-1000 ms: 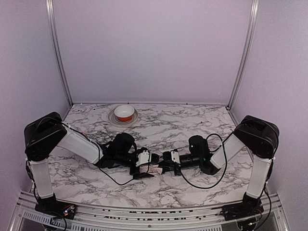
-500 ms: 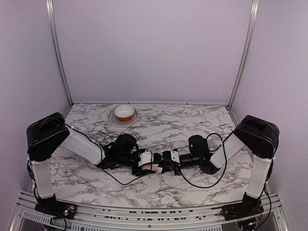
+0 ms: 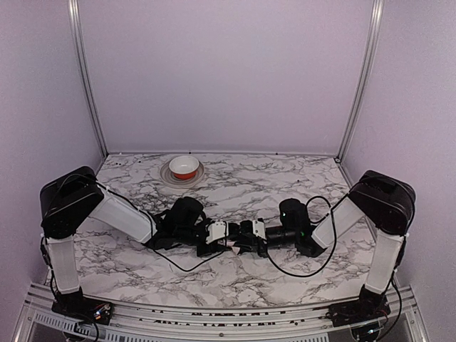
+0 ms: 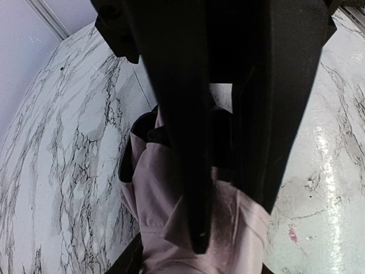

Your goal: Put away the umbrella

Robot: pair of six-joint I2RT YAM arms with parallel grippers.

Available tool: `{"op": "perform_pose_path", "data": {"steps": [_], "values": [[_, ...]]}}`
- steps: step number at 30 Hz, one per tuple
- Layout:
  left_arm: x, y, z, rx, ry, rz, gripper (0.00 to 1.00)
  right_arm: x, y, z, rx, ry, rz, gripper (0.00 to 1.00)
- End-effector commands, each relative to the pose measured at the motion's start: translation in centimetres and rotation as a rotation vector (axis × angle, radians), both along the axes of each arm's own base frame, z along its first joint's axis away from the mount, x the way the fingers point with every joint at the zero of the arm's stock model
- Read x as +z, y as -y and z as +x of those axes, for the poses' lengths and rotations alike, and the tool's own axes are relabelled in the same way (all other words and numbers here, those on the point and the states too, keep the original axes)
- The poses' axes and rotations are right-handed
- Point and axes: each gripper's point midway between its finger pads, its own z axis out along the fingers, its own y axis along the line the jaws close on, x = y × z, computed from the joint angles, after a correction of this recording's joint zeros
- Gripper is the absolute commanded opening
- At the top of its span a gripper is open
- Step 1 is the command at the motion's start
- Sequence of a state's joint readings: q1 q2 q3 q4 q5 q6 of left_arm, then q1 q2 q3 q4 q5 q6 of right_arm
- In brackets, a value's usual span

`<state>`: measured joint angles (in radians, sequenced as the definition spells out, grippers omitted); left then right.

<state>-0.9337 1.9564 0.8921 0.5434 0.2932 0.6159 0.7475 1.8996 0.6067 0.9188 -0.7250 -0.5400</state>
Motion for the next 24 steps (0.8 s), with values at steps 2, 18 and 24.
{"op": "perform_pose_path", "data": {"steps": [2,18,24], "values": [[-5.6,-3.1,-1.0,0.052,-0.127,0.185,0.00,1.0,1.0,0.8,-0.094,-0.029,-0.023,0.25],[-5.5,-3.0,-0.7,0.047,-0.118,0.184,0.00,8.7,6.5,-1.0,-0.332,-0.196,0.123,0.45],[-5.3,-2.8,-0.8,0.042,-0.122,0.175,0.00,9.1,7.1,2.3,-0.468,-0.591,0.077,0.46]]}}
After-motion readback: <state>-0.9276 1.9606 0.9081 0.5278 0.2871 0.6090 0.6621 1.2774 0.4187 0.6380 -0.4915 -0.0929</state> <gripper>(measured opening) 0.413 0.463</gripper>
